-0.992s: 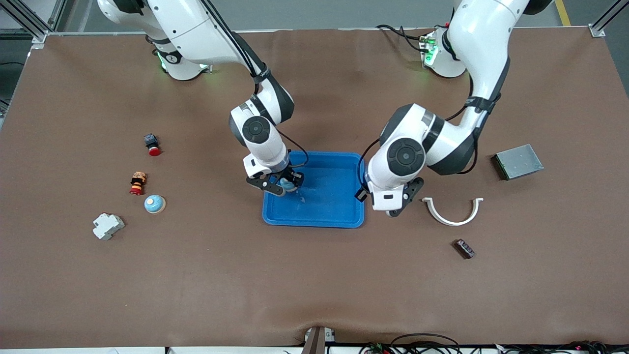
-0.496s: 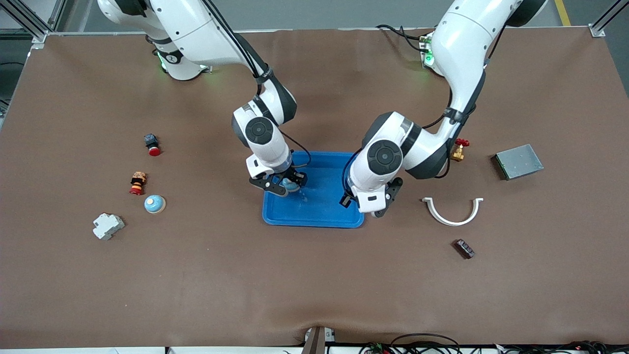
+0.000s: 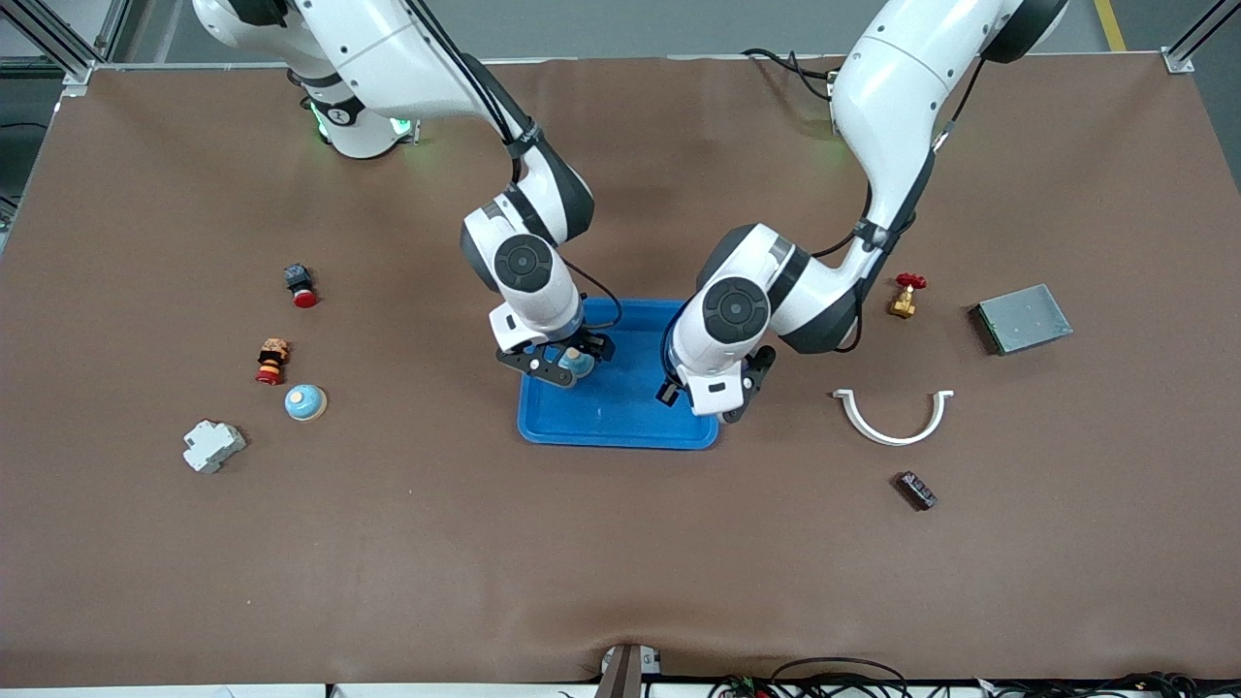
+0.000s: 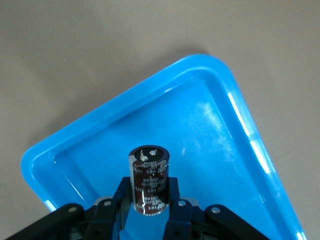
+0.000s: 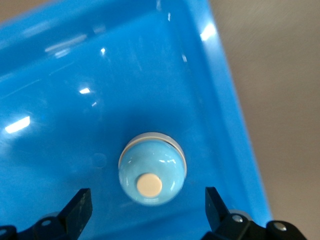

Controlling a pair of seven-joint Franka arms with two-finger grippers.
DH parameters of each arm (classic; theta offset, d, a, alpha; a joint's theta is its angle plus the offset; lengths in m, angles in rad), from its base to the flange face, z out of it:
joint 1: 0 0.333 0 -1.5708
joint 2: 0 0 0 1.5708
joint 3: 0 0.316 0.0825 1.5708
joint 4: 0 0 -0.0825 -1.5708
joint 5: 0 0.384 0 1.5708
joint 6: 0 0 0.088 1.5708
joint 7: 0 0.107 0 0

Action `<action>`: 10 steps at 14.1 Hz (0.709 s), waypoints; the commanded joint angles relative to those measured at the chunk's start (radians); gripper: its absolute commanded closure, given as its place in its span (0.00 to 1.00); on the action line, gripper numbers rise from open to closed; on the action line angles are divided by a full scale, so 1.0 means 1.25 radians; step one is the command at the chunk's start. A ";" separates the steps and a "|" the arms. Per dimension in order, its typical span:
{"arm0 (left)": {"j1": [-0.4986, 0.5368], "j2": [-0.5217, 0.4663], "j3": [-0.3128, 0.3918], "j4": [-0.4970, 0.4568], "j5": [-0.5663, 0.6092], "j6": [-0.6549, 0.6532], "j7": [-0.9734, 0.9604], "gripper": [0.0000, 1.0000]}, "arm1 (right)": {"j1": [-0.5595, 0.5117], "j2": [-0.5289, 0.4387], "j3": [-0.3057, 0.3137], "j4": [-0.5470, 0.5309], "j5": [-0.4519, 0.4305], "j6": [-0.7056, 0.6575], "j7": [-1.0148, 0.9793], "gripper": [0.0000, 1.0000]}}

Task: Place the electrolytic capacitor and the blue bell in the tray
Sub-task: 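Lower the bell into the tray and open the right gripper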

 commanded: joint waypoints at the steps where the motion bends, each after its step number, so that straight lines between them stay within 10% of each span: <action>1: -0.026 0.015 0.014 0.003 -0.001 0.004 -0.039 1.00 | -0.113 -0.058 0.004 0.057 0.003 -0.172 -0.194 0.00; 10: -0.040 0.025 0.015 -0.010 0.008 0.004 -0.053 1.00 | -0.427 -0.087 0.004 0.024 -0.085 -0.163 -0.845 0.00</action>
